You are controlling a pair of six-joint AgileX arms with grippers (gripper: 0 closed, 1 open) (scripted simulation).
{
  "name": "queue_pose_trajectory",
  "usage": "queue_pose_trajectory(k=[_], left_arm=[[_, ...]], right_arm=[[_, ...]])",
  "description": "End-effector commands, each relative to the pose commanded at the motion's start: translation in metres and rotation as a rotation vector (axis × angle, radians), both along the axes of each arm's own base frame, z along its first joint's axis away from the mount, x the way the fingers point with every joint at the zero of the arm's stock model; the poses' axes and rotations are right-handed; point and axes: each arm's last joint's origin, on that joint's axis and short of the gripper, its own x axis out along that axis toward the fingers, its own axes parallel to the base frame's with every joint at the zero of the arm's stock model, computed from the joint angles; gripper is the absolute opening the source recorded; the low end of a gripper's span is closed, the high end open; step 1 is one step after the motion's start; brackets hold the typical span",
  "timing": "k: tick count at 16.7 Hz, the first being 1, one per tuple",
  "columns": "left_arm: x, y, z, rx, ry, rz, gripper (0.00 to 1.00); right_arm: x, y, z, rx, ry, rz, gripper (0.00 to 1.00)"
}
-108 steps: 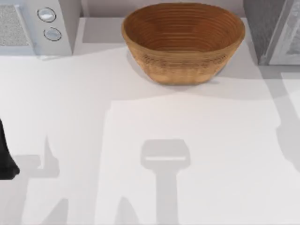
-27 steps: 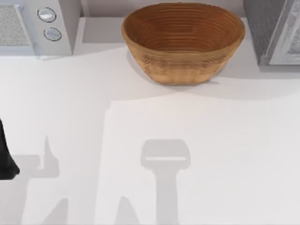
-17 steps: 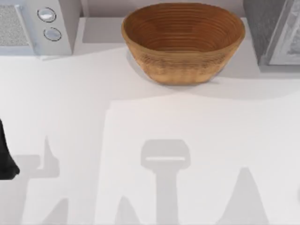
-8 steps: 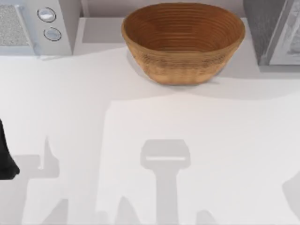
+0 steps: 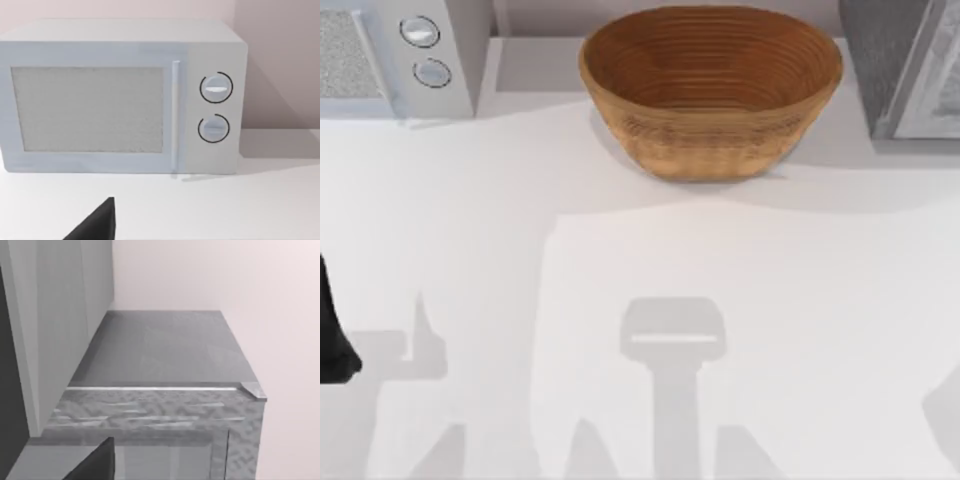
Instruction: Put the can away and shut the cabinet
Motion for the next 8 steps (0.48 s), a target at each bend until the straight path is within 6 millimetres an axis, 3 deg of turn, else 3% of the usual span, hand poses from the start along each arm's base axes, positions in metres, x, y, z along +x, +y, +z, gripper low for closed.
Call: queue_pose_trajectory(k=[4,8], left_arm=[[0.0,0.0,0.0,0.0,0.0,0.0,1.0],[0.0,0.0,0.0,0.0,0.0,0.0,1.0]], right_arm=[[0.033,0.032,0.003,-0.002,-0.008,0.002,1.0],[0.068,0.087,0.006,-0.003,-0.022,0.008,1.0]])
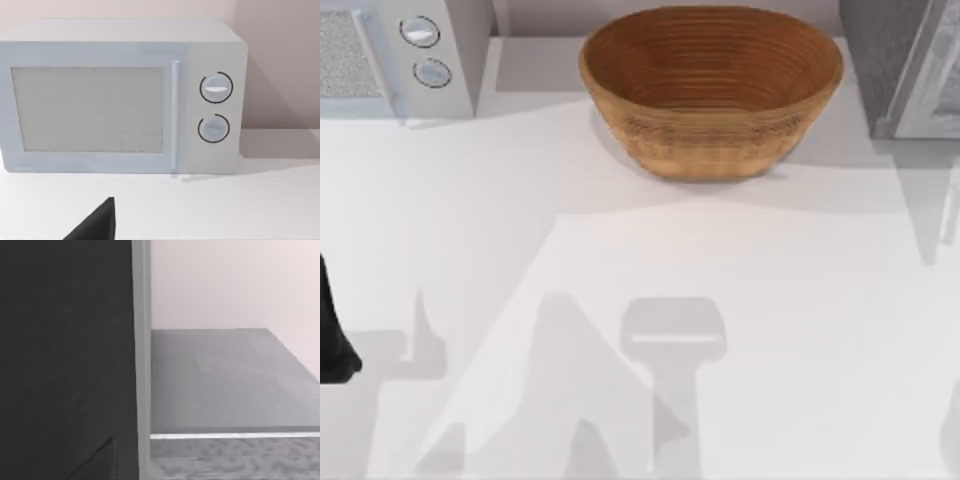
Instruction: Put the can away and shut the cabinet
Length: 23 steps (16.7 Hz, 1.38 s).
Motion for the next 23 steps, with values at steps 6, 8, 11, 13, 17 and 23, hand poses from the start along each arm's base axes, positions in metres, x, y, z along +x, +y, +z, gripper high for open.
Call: queue_pose_trajectory(k=[6,8,11,13,17,23], left_arm=[[0.0,0.0,0.0,0.0,0.0,0.0,1.0],[0.0,0.0,0.0,0.0,0.0,0.0,1.0],[0.0,0.0,0.0,0.0,0.0,0.0,1.0],[0.0,0.0,0.0,0.0,0.0,0.0,1.0],[0.0,0.0,0.0,0.0,0.0,0.0,1.0],[0.0,0.0,0.0,0.0,0.0,0.0,1.0]], right_arm=[[0.019,0.105,0.001,0.009,-0.008,0.001,1.0],[0.015,0.136,0.0,0.011,-0.004,-0.003,1.0],[0.005,0.175,-0.003,0.01,0.008,-0.008,1.0],[-0.002,0.192,-0.005,0.007,0.017,-0.01,1.0],[-0.007,0.204,-0.007,0.003,0.024,-0.01,1.0],[-0.002,0.195,-0.001,0.003,0.003,-0.045,1.0]])
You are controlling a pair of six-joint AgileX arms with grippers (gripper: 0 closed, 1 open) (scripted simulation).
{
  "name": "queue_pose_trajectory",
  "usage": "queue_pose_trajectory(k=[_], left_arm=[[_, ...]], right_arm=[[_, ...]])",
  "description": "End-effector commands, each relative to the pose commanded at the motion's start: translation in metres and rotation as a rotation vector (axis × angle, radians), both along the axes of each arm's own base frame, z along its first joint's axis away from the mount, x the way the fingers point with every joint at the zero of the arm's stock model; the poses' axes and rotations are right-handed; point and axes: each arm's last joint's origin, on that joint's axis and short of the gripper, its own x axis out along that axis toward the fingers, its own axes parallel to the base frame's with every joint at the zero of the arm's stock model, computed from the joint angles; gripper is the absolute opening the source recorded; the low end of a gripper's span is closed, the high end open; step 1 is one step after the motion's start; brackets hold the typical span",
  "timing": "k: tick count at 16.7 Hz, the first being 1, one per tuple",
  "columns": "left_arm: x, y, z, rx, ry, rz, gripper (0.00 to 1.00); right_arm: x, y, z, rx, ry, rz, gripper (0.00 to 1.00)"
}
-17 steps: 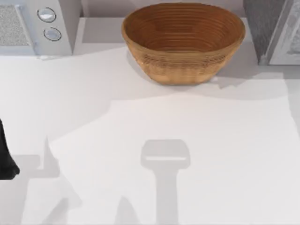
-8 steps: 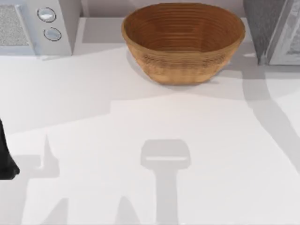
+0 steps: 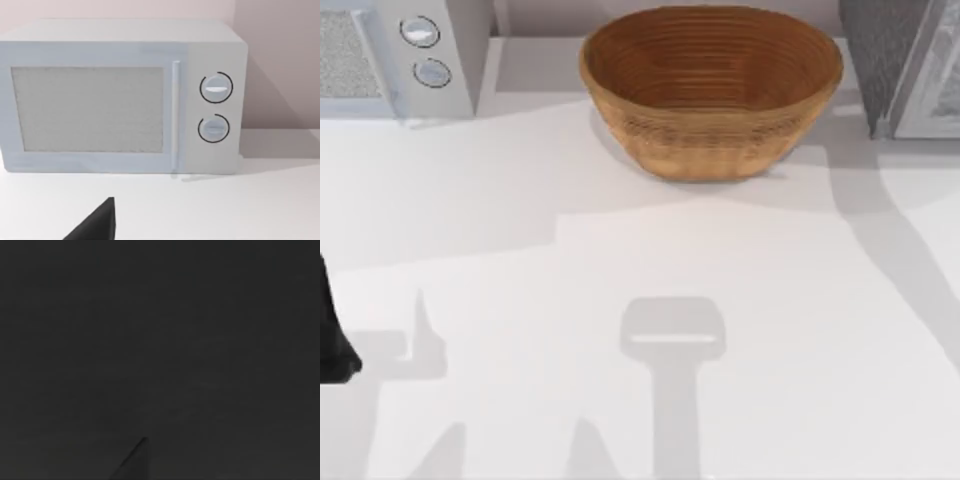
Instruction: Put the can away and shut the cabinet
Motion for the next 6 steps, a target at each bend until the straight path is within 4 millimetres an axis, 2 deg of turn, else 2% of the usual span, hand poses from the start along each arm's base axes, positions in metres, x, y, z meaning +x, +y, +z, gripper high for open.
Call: queue_pose_trajectory(k=[4,6], left_arm=[[0.0,0.0,0.0,0.0,0.0,0.0,1.0],[0.0,0.0,0.0,0.0,0.0,0.0,1.0]], right_arm=[[0.032,-0.001,0.0,0.0,0.0,0.0,1.0],[0.038,-0.001,-0.001,0.0,0.0,0.0,1.0]])
